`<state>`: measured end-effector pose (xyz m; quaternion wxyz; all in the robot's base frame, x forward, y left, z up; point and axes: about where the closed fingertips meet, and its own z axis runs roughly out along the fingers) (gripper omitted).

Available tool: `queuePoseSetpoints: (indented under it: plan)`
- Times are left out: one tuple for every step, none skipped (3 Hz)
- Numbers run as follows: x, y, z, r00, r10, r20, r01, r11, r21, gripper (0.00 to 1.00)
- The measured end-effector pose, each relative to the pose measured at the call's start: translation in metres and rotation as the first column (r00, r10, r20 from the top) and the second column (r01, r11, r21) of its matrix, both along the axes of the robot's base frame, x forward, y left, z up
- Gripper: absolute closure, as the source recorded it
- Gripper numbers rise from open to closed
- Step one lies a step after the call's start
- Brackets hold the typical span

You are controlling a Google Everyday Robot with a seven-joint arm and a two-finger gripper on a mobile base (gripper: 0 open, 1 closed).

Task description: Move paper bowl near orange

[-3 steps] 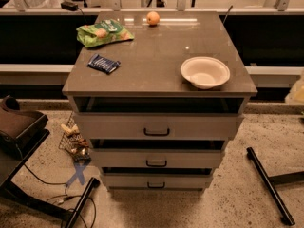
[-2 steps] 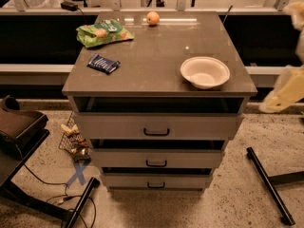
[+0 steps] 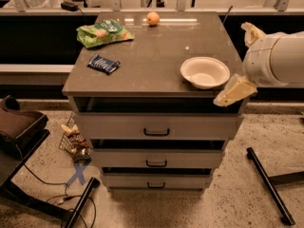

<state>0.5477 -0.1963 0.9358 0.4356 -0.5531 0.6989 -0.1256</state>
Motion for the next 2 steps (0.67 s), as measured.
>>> queuePoseSetpoints:
  plan:
    - [0.0418,0.007,-0.018,0.9989,0.006,0.047,-0.007,1.0,0.021,0.0]
    - [0.0419,0.0069,-0.0179,0.9988,0.005,0.048,-0.006,1.0,0.022,0.0]
